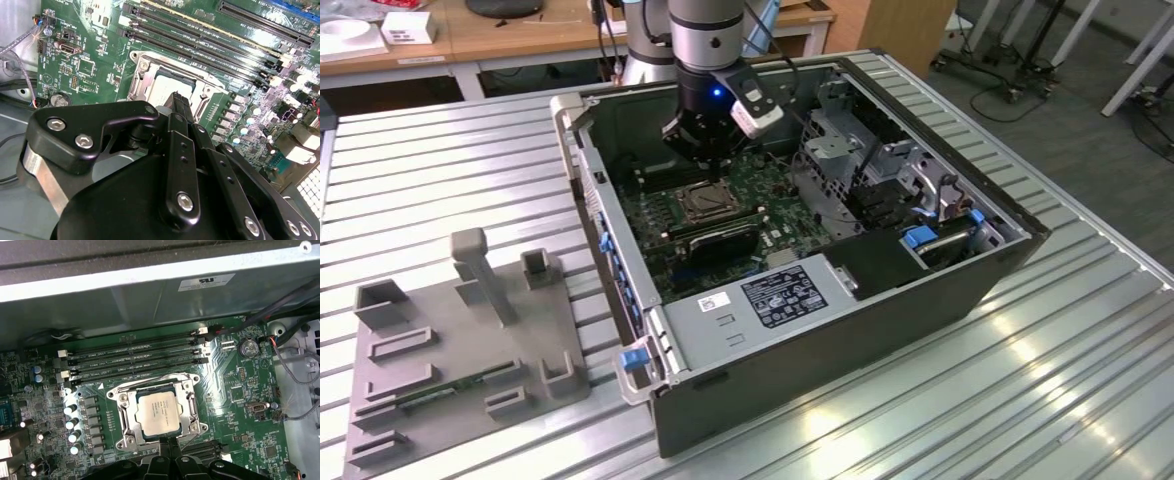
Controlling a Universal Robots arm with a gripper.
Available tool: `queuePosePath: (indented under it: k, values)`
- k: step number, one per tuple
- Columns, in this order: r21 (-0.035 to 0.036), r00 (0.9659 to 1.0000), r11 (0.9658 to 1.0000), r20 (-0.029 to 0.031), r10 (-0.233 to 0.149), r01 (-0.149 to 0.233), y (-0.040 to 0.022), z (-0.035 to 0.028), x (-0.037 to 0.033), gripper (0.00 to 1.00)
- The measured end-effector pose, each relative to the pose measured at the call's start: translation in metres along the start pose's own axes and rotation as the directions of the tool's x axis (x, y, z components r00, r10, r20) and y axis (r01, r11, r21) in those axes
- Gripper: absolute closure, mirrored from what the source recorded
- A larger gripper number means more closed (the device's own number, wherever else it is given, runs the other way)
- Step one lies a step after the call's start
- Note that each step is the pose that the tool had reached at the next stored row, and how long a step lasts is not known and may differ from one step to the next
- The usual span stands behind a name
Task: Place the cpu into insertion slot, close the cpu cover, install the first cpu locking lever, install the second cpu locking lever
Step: 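Install the second cpu locking lever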
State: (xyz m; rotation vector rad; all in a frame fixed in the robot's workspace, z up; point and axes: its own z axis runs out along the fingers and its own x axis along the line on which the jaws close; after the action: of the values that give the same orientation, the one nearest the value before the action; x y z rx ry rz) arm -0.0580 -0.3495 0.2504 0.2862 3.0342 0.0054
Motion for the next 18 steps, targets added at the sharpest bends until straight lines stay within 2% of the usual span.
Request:
queuePosePath:
  k: [18]
  values:
    - [-0.0001,1.0,1.0,0.0001,0.0,0.0,-0.0078,0.0001,-0.0015,0.89]
